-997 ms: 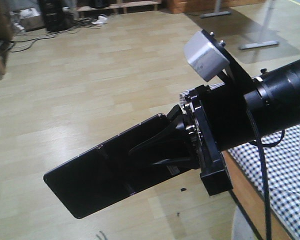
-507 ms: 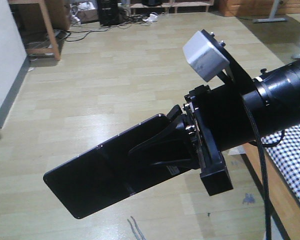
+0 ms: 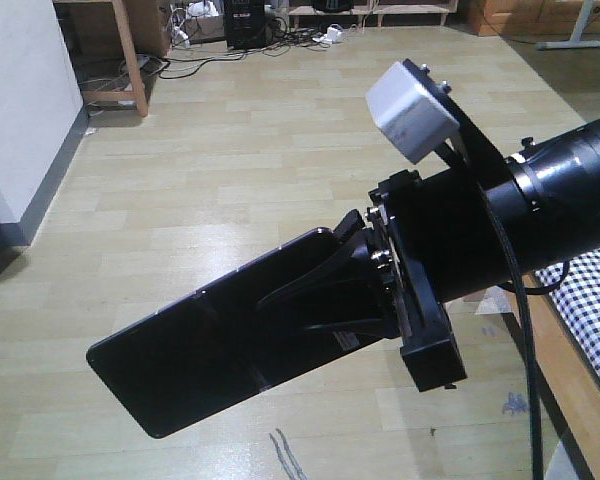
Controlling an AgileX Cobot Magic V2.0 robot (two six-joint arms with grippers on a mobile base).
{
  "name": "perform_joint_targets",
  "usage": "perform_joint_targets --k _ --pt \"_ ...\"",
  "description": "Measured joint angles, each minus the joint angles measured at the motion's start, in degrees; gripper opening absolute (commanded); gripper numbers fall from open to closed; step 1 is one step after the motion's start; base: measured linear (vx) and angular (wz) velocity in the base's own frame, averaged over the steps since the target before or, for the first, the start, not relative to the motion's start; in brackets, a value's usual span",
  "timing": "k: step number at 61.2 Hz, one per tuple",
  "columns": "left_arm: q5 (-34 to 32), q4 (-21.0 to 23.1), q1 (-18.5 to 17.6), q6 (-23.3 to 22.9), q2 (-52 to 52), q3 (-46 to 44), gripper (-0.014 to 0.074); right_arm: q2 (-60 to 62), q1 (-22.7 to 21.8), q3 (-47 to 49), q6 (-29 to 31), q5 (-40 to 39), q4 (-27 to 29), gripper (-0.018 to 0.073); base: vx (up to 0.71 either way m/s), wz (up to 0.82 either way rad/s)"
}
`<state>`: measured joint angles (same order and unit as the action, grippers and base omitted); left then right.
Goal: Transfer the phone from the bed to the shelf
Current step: 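Hold the phone in the right gripper while the base turns away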
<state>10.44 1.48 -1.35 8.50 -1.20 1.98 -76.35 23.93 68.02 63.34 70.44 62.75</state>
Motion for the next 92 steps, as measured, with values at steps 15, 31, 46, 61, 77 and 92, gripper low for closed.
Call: perform_joint_targets --k 15,31,46,61,77,92 --pt "0.0 0.0 0.0 0.0 0.0 0.0 0.0001 0.0 0.0 0.0 0.0 0.0 0.0 -0.0002 0.04 -0.02" --pt "0.0 0.0 0.0 0.0 0.0 0.0 0.0001 0.0 0.0 0.0 0.0 0.0 0.0 -0.0002 0.08 0.04" --pt "0.0 0.0 0.0 0.0 0.0 0.0 0.0001 0.0 0.0 0.0 0.0 0.0 0.0 -0.0002 0.11 0.09" --pt "0.0 0.0 0.0 0.0 0.0 0.0 0.0001 0.0 0.0 0.0 0.0 0.0 0.0 -0.0002 0.17 0.06" --pt "0.0 0.0 0.0 0.0 0.0 0.0 0.0001 0.0 0.0 0.0 0.0 0.0 0.0 -0.0002 0.22 -0.02" --pt "0.0 0.0 0.0 0.0 0.0 0.0 0.0001 0.0 0.0 0.0 0.0 0.0 0.0 -0.0002 0.24 -0.02"
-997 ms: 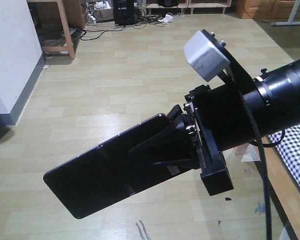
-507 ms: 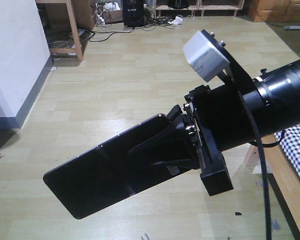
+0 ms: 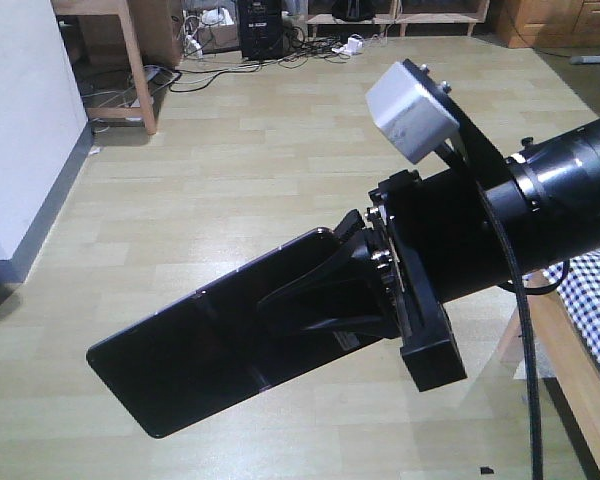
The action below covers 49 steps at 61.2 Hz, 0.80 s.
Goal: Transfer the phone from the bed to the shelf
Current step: 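Hold the phone in the right gripper while the base turns away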
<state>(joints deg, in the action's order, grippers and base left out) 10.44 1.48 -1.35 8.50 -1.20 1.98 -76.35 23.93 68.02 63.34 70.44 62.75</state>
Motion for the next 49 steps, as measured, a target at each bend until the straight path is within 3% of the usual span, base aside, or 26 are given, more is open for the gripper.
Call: perform_joint_targets --k 49 --pt "0.0 0.0 0.0 0.0 0.0 0.0 0.0001 0.0 0.0 0.0 0.0 0.0 0.0 -0.0002 0.29 -0.04"
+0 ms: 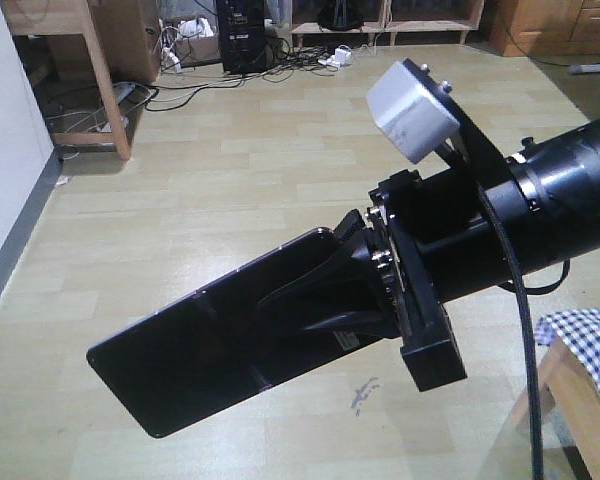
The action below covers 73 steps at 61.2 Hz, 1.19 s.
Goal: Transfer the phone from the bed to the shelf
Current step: 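Hold the phone in the right gripper while the base turns away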
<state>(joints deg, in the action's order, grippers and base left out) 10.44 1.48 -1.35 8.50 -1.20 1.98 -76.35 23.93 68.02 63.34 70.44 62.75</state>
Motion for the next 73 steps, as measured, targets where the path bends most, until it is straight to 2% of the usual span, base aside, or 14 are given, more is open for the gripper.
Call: perform_joint_targets --k 73 --pt "0.0 0.0 0.0 0.0 0.0 0.0 0.0001 0.0 0.0 0.0 0.0 -0.02 0.0 -0.0002 0.38 -0.03"
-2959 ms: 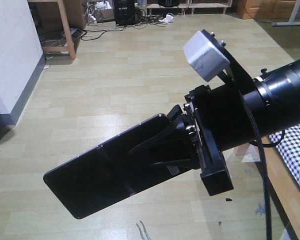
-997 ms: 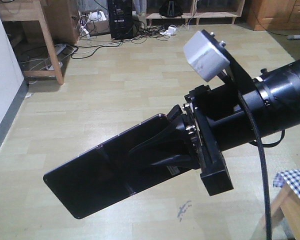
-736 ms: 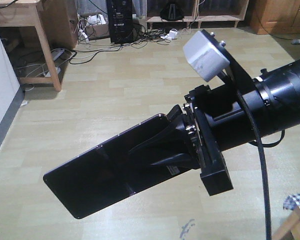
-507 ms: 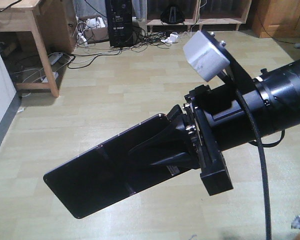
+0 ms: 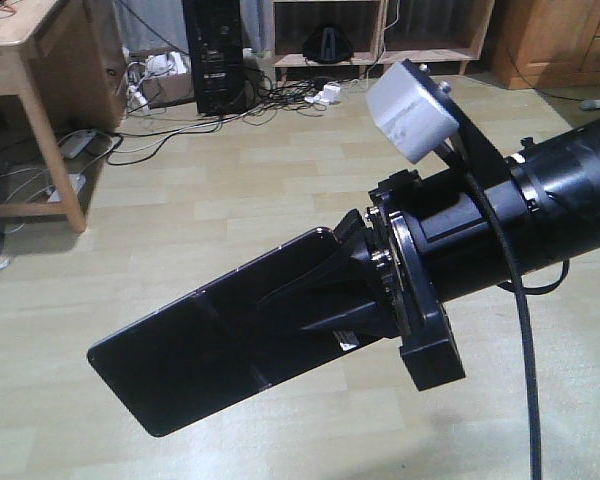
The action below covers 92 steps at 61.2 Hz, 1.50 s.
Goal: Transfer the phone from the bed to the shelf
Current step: 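Hold the phone in the right gripper while the base turns away, then carry the phone in the right gripper toward the wooden shelf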
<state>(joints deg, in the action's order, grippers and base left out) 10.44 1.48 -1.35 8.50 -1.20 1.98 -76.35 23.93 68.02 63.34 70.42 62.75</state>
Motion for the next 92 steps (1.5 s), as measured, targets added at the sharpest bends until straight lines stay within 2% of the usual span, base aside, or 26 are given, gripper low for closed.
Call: perform_joint_targets --k 92 --pt "0.0 0.0 0.0 0.0 0.0 0.0 0.0001 0.0 0.0 0.0 0.0 0.0 0.0 -0.0002 0.35 -0.18"
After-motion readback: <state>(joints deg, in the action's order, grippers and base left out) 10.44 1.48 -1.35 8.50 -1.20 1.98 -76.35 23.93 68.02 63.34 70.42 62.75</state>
